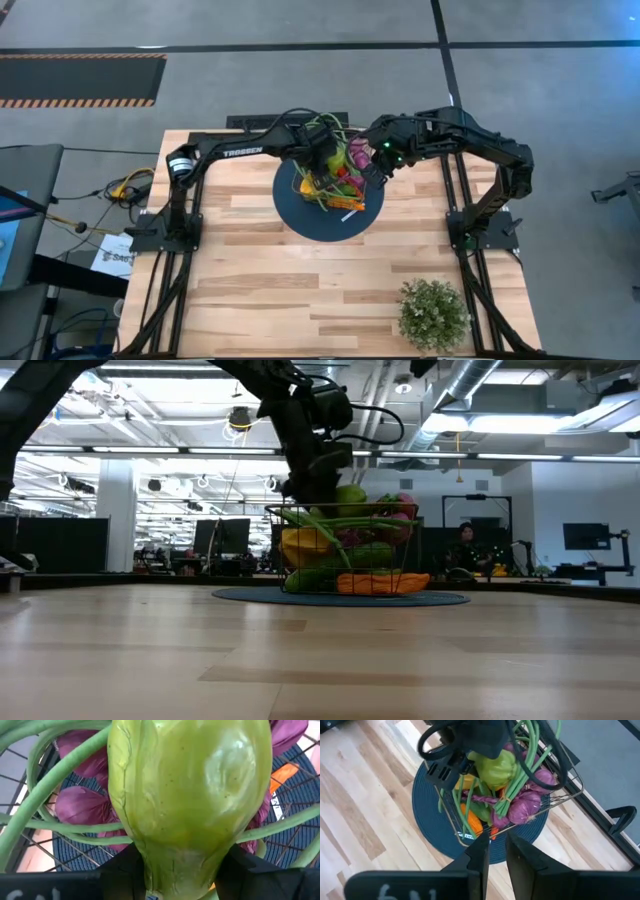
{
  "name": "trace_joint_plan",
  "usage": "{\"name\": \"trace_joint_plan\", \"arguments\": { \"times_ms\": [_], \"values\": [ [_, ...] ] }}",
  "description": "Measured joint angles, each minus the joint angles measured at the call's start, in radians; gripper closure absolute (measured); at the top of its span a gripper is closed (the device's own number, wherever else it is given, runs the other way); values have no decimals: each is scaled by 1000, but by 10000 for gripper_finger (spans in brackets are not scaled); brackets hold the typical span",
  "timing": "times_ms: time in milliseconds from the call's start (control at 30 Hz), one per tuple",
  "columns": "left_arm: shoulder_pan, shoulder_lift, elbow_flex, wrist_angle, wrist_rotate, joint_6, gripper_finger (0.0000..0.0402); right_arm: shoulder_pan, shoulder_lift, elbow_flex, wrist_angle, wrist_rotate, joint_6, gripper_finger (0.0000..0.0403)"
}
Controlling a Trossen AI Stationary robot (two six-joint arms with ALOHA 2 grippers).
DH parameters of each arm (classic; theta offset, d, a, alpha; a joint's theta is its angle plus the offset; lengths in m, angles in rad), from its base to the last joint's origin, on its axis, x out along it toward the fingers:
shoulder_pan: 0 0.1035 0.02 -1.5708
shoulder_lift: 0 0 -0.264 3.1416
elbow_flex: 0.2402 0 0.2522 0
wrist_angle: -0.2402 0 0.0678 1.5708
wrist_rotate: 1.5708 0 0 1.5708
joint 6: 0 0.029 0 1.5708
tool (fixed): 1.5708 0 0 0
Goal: Build produce basket
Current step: Put the chayote into the wire basket
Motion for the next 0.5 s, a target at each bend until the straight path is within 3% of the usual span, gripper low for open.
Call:
{"name": "trace_joint_plan", "arguments": {
  "times_ms": [300, 400, 500],
  "values": [
    [-5, -6, 0, -18, 34, -103, 36, 40, 0, 0, -3, -1, -27, 321],
    [-20, -27, 0, -26, 30, -110, 11, 55, 0, 0, -15, -2, -29, 321],
    [-40, -58, 0, -42, 23, -111, 22, 64, 0, 0, -44, -2, -29, 321]
  ]
}}
